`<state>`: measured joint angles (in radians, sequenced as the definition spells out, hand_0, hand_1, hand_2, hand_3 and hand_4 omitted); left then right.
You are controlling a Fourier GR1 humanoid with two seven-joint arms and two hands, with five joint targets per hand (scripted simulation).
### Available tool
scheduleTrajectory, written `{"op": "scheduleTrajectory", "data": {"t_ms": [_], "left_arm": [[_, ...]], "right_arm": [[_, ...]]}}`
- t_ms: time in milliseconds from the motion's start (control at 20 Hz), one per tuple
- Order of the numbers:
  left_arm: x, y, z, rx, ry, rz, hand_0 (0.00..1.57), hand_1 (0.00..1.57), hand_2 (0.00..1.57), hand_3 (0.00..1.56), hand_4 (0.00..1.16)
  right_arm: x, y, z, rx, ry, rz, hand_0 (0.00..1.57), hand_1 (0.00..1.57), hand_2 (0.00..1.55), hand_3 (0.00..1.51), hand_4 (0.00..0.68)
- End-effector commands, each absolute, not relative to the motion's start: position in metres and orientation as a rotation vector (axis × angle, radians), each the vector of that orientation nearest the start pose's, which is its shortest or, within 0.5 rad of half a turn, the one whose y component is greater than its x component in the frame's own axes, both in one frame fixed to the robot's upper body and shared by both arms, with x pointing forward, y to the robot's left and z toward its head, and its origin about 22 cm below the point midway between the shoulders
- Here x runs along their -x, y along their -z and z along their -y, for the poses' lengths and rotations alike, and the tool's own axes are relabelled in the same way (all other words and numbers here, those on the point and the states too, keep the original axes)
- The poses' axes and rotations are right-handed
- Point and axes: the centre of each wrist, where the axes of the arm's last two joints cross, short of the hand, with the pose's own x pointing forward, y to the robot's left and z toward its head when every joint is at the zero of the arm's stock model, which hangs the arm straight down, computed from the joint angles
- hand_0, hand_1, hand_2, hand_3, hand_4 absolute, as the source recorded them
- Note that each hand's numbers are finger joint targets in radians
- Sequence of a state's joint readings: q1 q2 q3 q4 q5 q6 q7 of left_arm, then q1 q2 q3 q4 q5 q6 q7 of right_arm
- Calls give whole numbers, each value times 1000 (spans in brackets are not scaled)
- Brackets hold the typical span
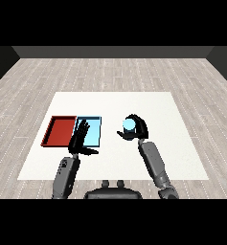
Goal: Pick the blue can and put it in the blue box
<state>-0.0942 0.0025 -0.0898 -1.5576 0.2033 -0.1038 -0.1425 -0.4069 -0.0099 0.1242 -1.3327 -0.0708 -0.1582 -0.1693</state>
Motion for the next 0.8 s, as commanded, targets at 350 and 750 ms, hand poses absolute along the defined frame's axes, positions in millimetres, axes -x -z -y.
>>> {"op": "scheduleTrajectory", "data": {"t_ms": [350,750], "left_arm": [[-248,-16,-146,347,81,1674,0,0,0,0,0],[-278,-9,-113,306,160,1674,0,0,0,0,0]], "right_arm": [[-326,-48,124,-140,-138,1872,1456,1456,1468,1431,619],[-328,-50,115,-187,-196,1909,1433,1433,1455,1424,617]]}}
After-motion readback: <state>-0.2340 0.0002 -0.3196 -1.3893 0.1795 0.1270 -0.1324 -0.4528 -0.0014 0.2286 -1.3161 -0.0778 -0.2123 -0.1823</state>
